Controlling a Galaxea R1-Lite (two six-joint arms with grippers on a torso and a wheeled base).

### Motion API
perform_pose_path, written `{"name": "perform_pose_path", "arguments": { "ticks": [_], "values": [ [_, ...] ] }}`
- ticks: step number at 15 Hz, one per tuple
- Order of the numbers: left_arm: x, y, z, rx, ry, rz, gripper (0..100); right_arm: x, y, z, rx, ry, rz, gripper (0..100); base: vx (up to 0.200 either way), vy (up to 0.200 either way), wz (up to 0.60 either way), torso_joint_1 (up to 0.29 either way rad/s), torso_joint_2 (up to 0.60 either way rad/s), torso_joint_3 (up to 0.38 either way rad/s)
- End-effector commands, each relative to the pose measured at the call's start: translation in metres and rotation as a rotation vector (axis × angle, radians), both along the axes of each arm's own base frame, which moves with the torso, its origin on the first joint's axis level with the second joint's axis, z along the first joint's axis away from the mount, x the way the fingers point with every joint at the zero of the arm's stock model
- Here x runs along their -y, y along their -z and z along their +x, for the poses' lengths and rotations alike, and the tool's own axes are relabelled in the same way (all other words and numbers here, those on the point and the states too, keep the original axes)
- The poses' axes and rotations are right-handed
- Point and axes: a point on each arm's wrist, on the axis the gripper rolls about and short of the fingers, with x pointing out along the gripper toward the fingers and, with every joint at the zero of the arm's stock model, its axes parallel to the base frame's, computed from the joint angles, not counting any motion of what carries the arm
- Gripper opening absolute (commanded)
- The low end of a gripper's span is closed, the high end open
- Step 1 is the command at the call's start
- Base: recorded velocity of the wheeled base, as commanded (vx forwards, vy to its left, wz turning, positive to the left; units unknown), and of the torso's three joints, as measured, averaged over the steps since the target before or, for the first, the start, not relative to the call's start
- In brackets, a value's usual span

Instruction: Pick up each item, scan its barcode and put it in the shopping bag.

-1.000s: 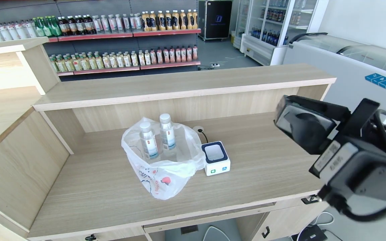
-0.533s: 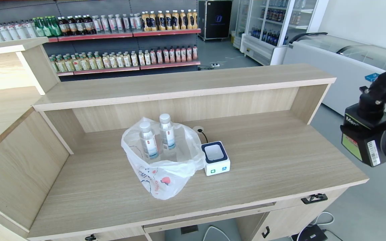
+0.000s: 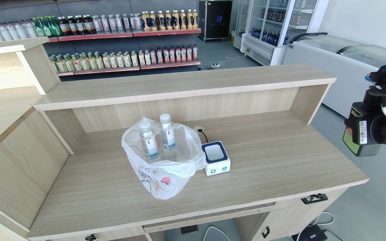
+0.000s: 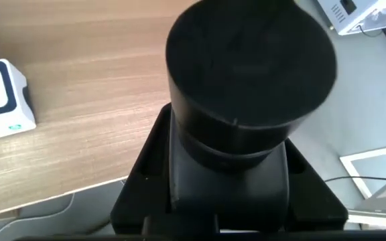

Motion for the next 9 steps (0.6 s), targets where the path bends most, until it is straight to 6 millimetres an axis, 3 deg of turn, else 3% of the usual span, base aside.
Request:
{"name": "perform_pose_path", "arguments": {
  "ticks": [1,5,9],
  "values": [
    [0.000,0.000,0.000,0.000,-0.001,0.000,100,0.002,0.009,0.004,-0.030,0.005,0.003,0,0.000,0.000,0.60,-0.002,0.00,0.002],
    [0.000,0.000,0.000,0.000,-0.001,0.000,100,-0.020,0.008,0.007,0.035,-0.104,0.035,0,0.000,0.000,0.60,0.005,0.00,0.001],
    [0.000,0.000,0.000,0.000,-0.001,0.000,100,-0.027,0.007,0.027,0.024,-0.145,0.122,0,0.000,0.000,0.60,0.002,0.00,0.002]
  ]
}}
